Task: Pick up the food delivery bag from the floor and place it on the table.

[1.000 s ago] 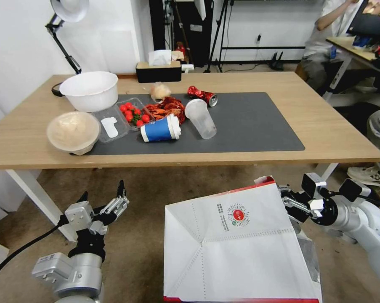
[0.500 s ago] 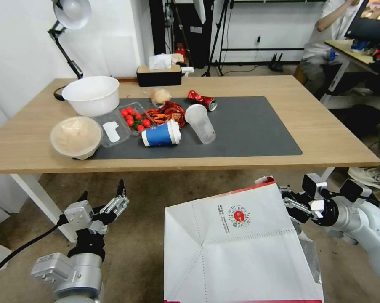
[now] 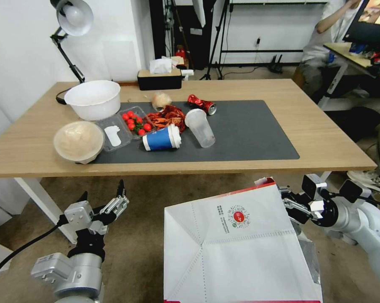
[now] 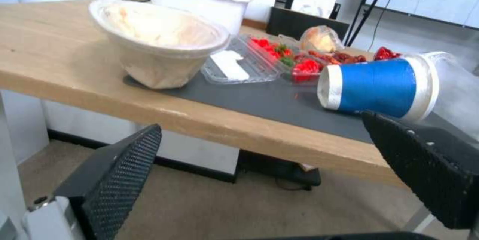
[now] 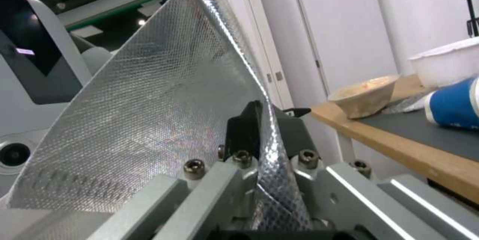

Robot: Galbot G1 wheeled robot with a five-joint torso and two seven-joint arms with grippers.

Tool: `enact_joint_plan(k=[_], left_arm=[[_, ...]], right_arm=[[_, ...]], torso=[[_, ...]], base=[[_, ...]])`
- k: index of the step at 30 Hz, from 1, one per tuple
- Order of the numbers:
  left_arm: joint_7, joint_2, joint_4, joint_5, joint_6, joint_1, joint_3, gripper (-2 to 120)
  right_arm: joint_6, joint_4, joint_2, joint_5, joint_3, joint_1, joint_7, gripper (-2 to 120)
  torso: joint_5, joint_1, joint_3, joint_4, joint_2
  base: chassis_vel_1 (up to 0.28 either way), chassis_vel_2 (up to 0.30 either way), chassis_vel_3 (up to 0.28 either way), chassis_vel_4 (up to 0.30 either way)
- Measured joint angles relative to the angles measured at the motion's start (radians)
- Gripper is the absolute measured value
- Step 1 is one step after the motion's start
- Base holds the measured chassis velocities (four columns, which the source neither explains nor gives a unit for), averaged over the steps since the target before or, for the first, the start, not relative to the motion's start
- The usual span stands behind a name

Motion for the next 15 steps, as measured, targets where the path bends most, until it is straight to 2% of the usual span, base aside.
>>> enact_joint_plan(k=[15], left_arm=[[0.000, 0.002, 0.000, -0.001, 0.000, 0.001, -0.001, 100]], right_arm=[[0.000, 0.004, 0.013, -0.004, 0.002, -0.001, 0.000, 0]], torso=[[0.0000, 0.031, 0.042, 0.0000, 0.074]], base=[[0.000, 0.000, 0.000, 0.000]])
